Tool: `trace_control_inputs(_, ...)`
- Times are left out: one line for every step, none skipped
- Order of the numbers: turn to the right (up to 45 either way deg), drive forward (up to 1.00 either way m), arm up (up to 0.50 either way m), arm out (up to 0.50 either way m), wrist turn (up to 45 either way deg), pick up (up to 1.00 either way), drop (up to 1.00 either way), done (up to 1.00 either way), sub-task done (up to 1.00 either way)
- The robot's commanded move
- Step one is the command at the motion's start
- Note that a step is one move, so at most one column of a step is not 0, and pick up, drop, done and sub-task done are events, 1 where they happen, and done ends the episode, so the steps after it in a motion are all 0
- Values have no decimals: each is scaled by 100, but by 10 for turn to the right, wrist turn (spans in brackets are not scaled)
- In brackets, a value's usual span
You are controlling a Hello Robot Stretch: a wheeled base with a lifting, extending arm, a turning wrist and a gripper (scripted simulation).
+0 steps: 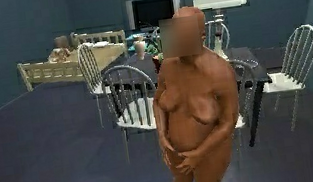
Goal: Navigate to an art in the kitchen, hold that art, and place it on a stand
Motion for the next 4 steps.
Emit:
trace_control_inputs(0, 35, 0, 0, 0, 0, 0, 0, 0)
trace_control_inputs(-390, 0, 0, 0, 0, 0, 0, 0, 0)
trace_control_inputs(0, 50, 0, 0, 0, 0, 0, 0, 0)
trace_control_inputs(-330, 0, 0, 0, 0, 0, 0, 0, 0)
